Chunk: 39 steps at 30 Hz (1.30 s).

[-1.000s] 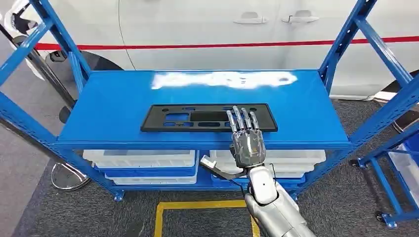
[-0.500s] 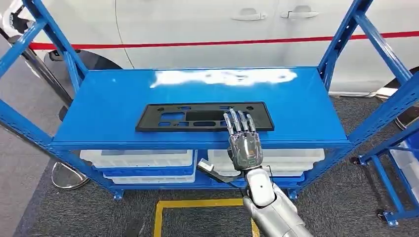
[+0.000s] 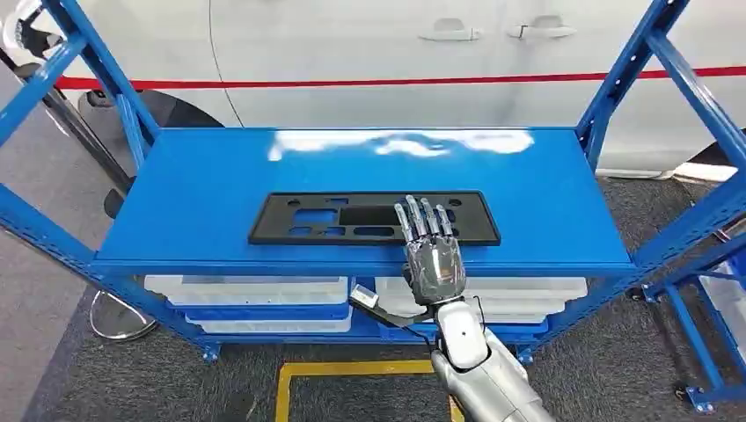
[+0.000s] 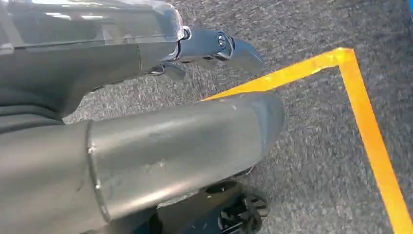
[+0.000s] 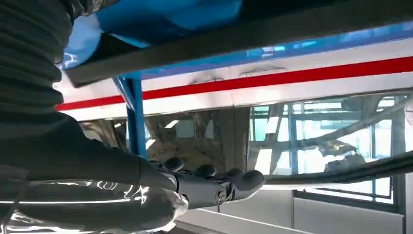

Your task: Take the parts from the cabinet and place them on the table.

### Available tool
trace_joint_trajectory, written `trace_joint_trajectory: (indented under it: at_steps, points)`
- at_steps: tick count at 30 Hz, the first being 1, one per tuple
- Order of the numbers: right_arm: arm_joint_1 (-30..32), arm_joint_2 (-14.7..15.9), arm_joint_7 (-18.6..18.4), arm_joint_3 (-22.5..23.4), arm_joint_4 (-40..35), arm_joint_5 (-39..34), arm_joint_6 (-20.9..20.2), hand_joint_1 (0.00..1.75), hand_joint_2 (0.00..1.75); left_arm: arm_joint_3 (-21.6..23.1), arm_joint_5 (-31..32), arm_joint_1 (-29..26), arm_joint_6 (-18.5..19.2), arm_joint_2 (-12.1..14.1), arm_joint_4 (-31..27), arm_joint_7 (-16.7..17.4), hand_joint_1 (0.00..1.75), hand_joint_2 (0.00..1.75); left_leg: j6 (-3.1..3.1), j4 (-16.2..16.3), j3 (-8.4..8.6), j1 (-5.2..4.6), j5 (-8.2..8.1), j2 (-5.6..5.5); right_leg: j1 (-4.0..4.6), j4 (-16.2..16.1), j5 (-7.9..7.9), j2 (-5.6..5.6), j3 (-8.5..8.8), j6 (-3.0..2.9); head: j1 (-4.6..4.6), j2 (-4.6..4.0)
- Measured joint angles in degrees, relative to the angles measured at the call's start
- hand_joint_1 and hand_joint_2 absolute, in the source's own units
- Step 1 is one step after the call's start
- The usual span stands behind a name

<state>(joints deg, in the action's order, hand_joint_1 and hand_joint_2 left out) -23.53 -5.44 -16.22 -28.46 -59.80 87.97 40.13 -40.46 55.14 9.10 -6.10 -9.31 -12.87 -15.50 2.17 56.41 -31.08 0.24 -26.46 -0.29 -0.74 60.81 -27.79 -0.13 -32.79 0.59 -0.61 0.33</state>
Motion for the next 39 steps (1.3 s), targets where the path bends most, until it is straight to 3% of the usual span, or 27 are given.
trace_joint_trajectory:
  at_steps: [1,4,5,6,7,9,11,12,15,16,17,19,20,21,22,24,25,26,29,30,31,33,34,35,36,37,39]
  points:
    - [-0.2,0.0,0.0,0.0,-0.1,0.0,0.0,0.0,1.75,0.0,0.0,0.1,-0.1,0.0,0.0,-0.1,0.0,0.0,0.34,0.0,0.43,0.06,-0.1,0.06,0.1,2.4,-1.14,0.15,-1.42,0.11,-0.06,0.0]
    - [0.0,0.1,-0.1,0.0,0.0,0.0,0.0,0.0,1.75,0.0,-0.6,0.3,-0.2,0.0,0.0,-0.1,0.0,0.0,0.72,0.1,1.14,-0.04,-0.58,0.11,-0.03,13.5,-5.42,0.16,-8.76,0.74,-0.06,0.0]
    - [0.1,0.1,-0.2,0.0,0.0,0.0,0.0,0.0,1.75,-0.1,-0.8,0.2,-0.1,0.0,0.0,-0.3,0.0,0.0,0.65,0.2,1.51,-0.03,-0.94,0.03,-0.06,14.9,-5.52,0.14,-10.47,0.94,-0.04,0.0]
    - [0.1,0.2,-0.3,0.0,0.0,0.0,0.0,0.0,1.75,-0.1,-1.0,0.1,-0.1,0.0,0.0,-0.5,0.0,0.0,0.56,0.2,2.01,0.0,-1.37,-0.02,-0.14,13.7,-4.22,0.13,-10.81,0.96,-0.04,0.0]
    - [0.1,0.2,-0.4,0.0,0.0,0.0,0.0,0.0,1.75,-0.1,-1.1,0.1,-0.1,0.0,0.0,-0.5,0.0,0.0,0.39,0.2,2.58,0.03,-1.86,-0.08,-0.2,10.8,-1.9,0.11,-10.18,0.95,-0.04,0.0]
    - [0.1,0.2,-0.4,0.0,0.0,0.0,0.0,0.0,1.75,-0.1,-1.2,0.1,0.0,-0.1,0.0,-0.7,0.0,0.0,-0.26,0.5,3.89,0.1,-3.34,-0.15,-0.24,0.6,6.01,0.05,-6.73,0.72,-0.06,0.0]
    - [0.0,0.3,-0.3,0.0,0.0,0.0,0.0,0.0,1.75,-0.2,-1.4,0.3,0.0,-0.1,0.0,-0.7,0.0,0.0,-1.02,1.0,3.51,-0.06,-4.15,-0.16,0.36,-0.6,4.65,0.13,-6.85,-0.51,-0.05,0.0]
    - [0.1,0.3,-0.3,0.0,0.0,0.0,0.0,0.0,1.75,-0.2,-1.4,0.3,0.0,-0.1,0.0,-0.7,0.0,0.0,-1.38,0.9,3.28,-0.08,-4.39,-0.06,0.29,-0.5,5.5,0.27,-7.09,-0.93,-0.02,0.0]
    - [0.0,0.4,-0.3,0.0,-0.1,0.0,0.0,0.0,1.75,-0.3,-1.4,0.3,0.0,0.0,0.0,-0.8,0.0,0.0,-2.08,1.8,3.74,0.07,-4.8,0.01,0.04,-1.1,5.06,0.4,-6.01,-1.91,-0.02,0.0]
    - [-0.2,0.4,-0.3,0.0,-0.1,0.0,0.0,0.0,1.75,-0.3,-1.4,0.5,0.0,0.0,0.0,-0.9,0.0,0.0,-2.36,4.2,2.7,0.08,-5.27,0.0,-0.04,-1.3,4.86,0.33,-5.53,-2.21,-0.04,0.0]
    - [-0.3,0.3,-0.3,0.0,-0.1,0.0,0.0,0.0,1.75,-0.3,-1.4,0.6,0.0,-0.1,0.0,-0.9,0.0,0.0,-2.66,7.8,0.66,0.2,-6.74,0.0,-0.06,-1.3,4.67,0.24,-5.32,-2.5,0.0,0.0]
    - [-0.4,0.3,-0.3,0.0,-0.1,0.0,0.0,0.0,1.75,-0.3,-1.4,0.5,0.0,-0.1,0.0,-0.9,0.0,0.0,-3.19,15.9,-4.63,0.5,-10.18,0.02,0.1,-1.3,4.34,0.25,-5.17,-2.76,-0.04,0.0]
    - [-0.4,0.3,-0.3,0.0,-0.1,0.0,0.0,0.0,1.75,-0.4,-1.4,0.4,0.0,-0.1,0.0,-0.9,0.0,0.0,-3.24,17.5,-6.16,0.5,-10.26,0.01,0.13,-1.3,4.25,0.32,-5.14,-2.81,-0.02,0.0]
    - [-0.4,0.3,-0.3,0.0,-0.1,0.0,0.0,0.0,1.75,-0.5,-1.4,0.4,-0.1,-0.1,0.0,-1.0,0.0,0.0,-3.15,16.9,-6.6,0.49,-9.2,0.01,0.15,-1.2,4.15,0.43,-5.07,-2.79,-0.02,0.0]
    - [-0.4,0.3,-0.3,0.0,-0.1,0.0,0.0,0.0,1.75,-0.5,-1.4,0.4,-0.2,-0.1,0.0,-1.1,0.0,0.0,-2.95,14.1,-5.95,0.48,-6.94,0.01,0.19,-1.1,4.02,0.53,-4.93,-2.74,-0.02,0.0]
    - [-0.5,0.3,-0.3,0.0,-0.1,0.0,0.0,0.0,1.75,-0.5,-1.4,0.6,-0.3,-0.1,0.0,-1.4,0.0,0.0,-2.06,4.6,-2.36,0.27,-0.8,0.03,0.37,-1.1,3.88,0.6,-4.44,-2.65,-0.02,0.0]
    - [-0.6,0.3,-0.4,0.0,-0.1,0.0,0.0,0.0,1.75,-0.6,-1.4,0.7,-0.5,0.1,0.0,-1.4,0.0,0.0,-1.44,2.1,-1.5,-0.07,-0.35,0.17,0.31,-1.2,3.87,0.54,-4.35,-2.6,-0.06,0.0]
    - [-0.7,0.4,-0.7,0.0,0.0,0.0,0.0,0.0,1.75,-0.6,-1.4,0.9,-0.7,0.2,0.0,-1.5,0.0,0.0,-1.23,1.7,-1.85,-0.36,-1.84,0.15,0.39,-1.2,4.04,0.56,-4.48,-2.26,-0.02,0.0]
    - [-0.8,0.4,-1.2,-0.2,0.2,0.0,0.0,0.0,1.75,-0.6,-1.4,0.9,-0.9,0.2,0.0,-1.7,0.0,0.0,-0.33,1.4,-1.64,-0.58,-0.3,-0.11,0.22,-1.7,4.2,0.5,-4.2,-1.03,0.0,0.0]
    - [-0.9,0.4,-1.4,-0.3,0.2,0.0,0.0,0.0,1.75,-0.6,-1.4,1.0,-1.0,0.1,0.0,-1.9,0.0,0.0,-0.07,-0.2,-0.65,0.28,0.8,-0.05,0.66,-1.7,4.1,0.47,-4.17,-0.65,0.0,0.0]
    - [-1.0,0.6,-1.6,-0.3,0.3,0.0,0.0,0.0,1.75,-0.6,-1.6,1.0,-1.1,0.0,0.0,-1.9,0.0,0.0,-0.21,-0.8,-0.29,0.11,1.27,0.1,0.54,-0.7,3.16,0.39,-4.38,-0.38,-0.04,0.0]
    - [-1.1,0.7,-1.8,-0.3,0.5,0.0,0.0,0.0,1.75,-0.6,-1.6,1.2,-1.2,0.0,0.0,-2.1,0.0,0.0,0.28,-0.8,-0.5,0.17,1.58,0.27,0.27,7.2,-1.83,0.39,-7.78,-0.1,-0.04,0.0]
    - [-0.9,0.8,-1.8,-0.3,0.7,0.0,0.0,0.4,1.75,-0.6,-1.6,1.2,-1.2,0.0,0.0,-2.1,0.0,0.0,0.29,-0.7,-0.54,0.12,1.56,0.27,0.15,11.1,-3.51,0.39,-9.49,0.1,-0.02,0.0]
    - [-0.7,0.9,-1.7,-0.3,0.8,0.0,0.0,1.64,1.75,-0.6,-1.6,1.1,-1.2,0.0,0.0,-2.2,0.0,0.0,0.32,-0.6,-0.62,0.12,1.5,0.27,-0.01,14.2,-4.41,0.39,-10.91,0.32,-0.04,0.0]
    - [-0.6,0.9,-1.6,-0.3,1.0,0.0,0.0,1.75,1.75,-0.7,-1.6,1.1,-1.2,0.0,0.0,-2.4,0.0,0.0,0.23,-0.4,-0.7,0.17,1.43,0.25,-0.18,14.8,-3.89,0.34,-11.21,0.52,-0.02,0.0]
    - [-0.6,1.0,-1.3,-0.3,1.1,0.0,0.0,1.75,1.75,-0.7,-1.6,1.0,-1.2,0.0,0.0,-2.5,0.0,0.0,0.05,-0.2,-0.73,0.28,1.23,0.22,-0.42,12.5,-2.13,0.28,-10.04,0.7,-0.04,0.0]
    - [-0.7,1.0,-0.6,-0.3,1.2,0.0,0.0,1.75,1.75,-0.7,-1.6,1.1,-1.2,0.0,0.0,-2.7,0.0,0.0,-0.48,0.9,-0.76,0.53,0.46,0.12,-0.92,2.7,2.62,0.09,-4.64,1.02,-0.02,0.0]
